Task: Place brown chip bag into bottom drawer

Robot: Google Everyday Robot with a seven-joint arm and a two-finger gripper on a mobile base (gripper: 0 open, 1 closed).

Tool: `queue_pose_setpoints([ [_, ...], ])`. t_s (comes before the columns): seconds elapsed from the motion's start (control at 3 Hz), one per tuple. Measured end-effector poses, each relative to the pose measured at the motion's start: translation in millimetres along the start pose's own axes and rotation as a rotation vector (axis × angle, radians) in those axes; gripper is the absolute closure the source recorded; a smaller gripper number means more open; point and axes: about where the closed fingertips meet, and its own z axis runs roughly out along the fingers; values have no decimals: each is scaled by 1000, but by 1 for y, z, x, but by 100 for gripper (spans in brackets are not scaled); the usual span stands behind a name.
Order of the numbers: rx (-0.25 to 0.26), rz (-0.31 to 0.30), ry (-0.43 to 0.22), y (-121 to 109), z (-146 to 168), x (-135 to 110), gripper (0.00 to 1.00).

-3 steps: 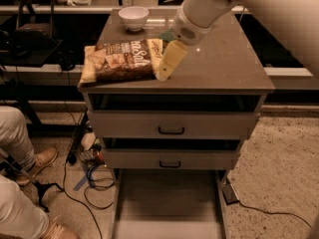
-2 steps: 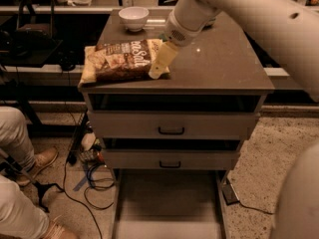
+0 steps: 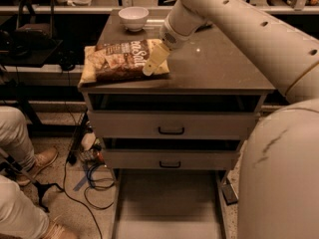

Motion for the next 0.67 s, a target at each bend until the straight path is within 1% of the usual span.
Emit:
queue_pose_setpoints([
  [0.33,-14,16,-2,-2,18,-6,0],
  [0.67,-32,23,0,5,29,-13,27],
])
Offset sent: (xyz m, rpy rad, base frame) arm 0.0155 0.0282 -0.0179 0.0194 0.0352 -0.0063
